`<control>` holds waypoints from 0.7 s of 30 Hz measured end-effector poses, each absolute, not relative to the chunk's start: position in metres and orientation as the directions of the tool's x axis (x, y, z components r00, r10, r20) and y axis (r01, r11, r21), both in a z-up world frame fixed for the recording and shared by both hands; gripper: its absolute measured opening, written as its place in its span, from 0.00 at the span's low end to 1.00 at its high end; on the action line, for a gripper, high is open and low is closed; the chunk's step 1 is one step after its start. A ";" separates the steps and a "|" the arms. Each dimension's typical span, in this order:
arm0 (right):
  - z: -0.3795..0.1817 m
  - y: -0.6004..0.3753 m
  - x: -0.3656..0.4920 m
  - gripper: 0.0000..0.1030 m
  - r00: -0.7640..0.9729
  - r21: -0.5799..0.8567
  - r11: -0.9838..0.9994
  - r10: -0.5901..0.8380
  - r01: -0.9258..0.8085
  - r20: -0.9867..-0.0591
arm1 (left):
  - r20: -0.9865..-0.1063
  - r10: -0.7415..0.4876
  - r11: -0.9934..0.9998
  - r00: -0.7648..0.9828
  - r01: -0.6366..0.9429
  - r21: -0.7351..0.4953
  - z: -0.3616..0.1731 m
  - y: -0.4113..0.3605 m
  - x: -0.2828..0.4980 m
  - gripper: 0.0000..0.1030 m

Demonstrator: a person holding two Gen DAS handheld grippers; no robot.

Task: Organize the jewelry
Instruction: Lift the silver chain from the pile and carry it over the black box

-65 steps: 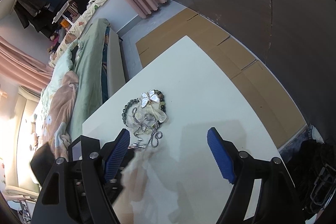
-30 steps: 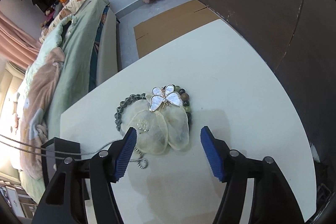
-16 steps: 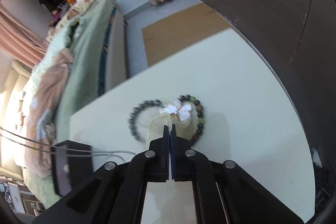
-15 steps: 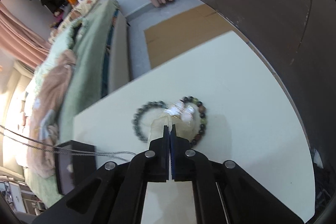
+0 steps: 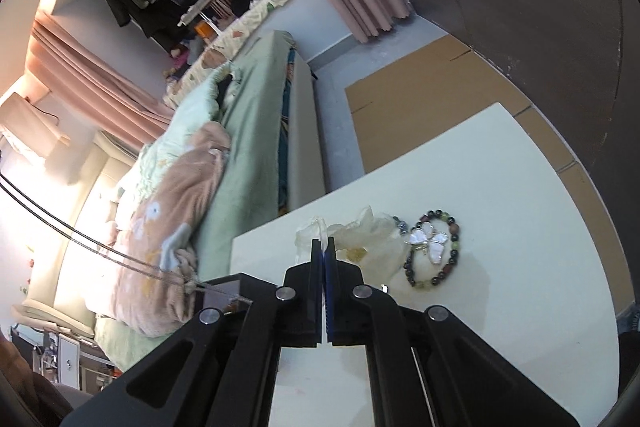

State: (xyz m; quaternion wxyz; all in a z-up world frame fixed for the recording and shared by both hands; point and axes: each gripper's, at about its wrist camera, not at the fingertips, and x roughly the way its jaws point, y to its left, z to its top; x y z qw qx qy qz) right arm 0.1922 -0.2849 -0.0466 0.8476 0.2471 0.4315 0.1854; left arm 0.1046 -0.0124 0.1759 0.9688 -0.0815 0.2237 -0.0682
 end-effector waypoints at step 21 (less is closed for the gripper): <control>-0.024 -0.249 0.171 0.01 0.542 0.608 0.751 0.633 -0.258 -0.553 | -0.399 -0.052 0.992 0.915 0.001 -0.126 0.208 0.016 0.083 0.16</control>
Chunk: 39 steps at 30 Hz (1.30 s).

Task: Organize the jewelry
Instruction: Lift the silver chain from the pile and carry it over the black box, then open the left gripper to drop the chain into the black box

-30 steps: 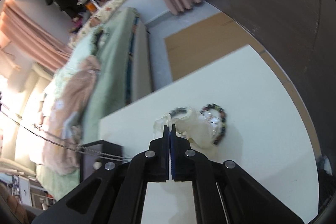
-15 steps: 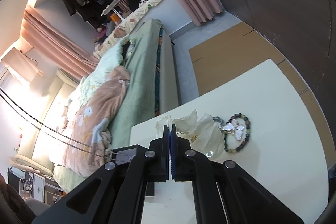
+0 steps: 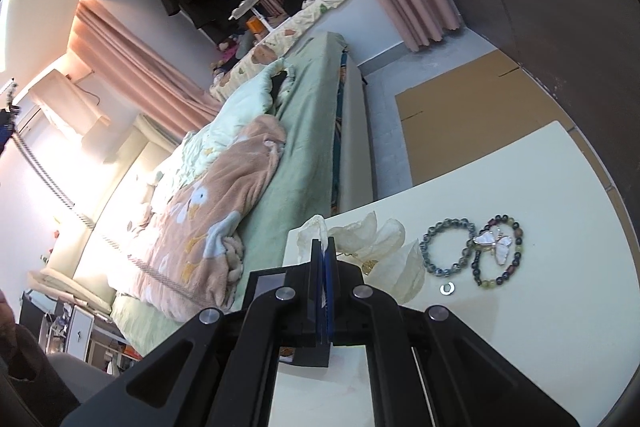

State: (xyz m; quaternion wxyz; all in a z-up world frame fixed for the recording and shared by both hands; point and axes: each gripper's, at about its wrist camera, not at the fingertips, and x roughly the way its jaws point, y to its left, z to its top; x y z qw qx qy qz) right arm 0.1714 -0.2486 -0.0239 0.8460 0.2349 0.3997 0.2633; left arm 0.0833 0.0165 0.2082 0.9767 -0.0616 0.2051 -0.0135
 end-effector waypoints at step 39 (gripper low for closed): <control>-0.030 -0.156 0.152 0.02 0.467 0.669 0.626 0.768 -0.401 -0.438 | -0.659 -0.115 0.910 0.744 -0.187 -0.370 -0.008 0.098 0.105 0.78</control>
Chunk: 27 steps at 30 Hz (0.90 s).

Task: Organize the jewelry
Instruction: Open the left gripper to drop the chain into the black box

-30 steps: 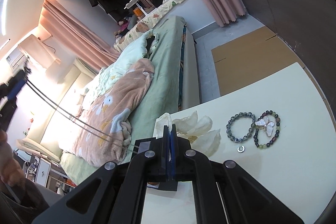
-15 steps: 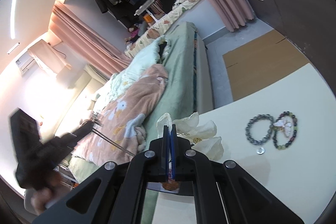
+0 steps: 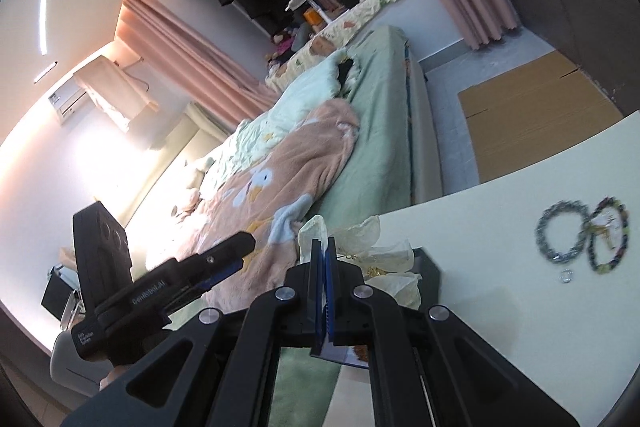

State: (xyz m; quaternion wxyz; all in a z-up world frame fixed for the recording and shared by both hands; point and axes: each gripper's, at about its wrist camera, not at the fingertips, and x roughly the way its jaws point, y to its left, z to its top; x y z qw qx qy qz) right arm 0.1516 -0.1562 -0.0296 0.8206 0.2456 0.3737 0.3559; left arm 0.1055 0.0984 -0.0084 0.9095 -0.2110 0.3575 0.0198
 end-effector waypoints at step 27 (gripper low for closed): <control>-0.042 -0.248 0.154 0.79 0.584 0.583 0.800 0.544 -0.144 -0.602 | -0.670 -0.106 0.943 0.735 -0.140 -0.303 -0.010 0.056 0.102 0.95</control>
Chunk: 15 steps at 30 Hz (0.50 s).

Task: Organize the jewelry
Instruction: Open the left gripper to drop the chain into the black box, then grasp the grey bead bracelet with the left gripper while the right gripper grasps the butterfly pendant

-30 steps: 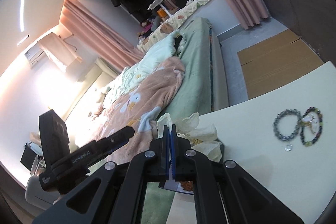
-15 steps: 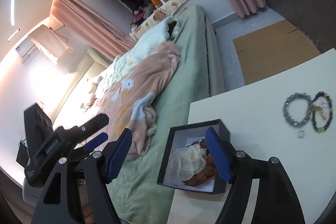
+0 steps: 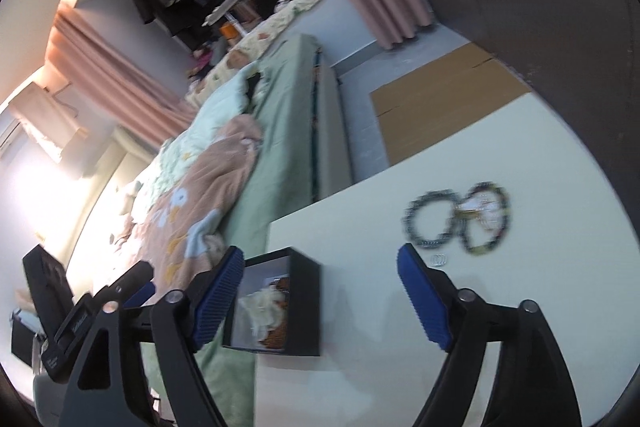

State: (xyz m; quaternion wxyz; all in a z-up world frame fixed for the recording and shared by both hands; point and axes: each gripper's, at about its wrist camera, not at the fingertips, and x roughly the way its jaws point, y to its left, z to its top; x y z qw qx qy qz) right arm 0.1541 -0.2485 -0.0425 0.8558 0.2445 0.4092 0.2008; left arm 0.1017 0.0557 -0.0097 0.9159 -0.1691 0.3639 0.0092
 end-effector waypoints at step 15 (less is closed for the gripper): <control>-0.076 -0.330 0.172 0.68 0.549 0.573 0.812 0.429 0.114 -0.717 | -0.719 -0.193 0.973 0.668 0.035 -0.229 -0.012 -0.038 0.138 0.95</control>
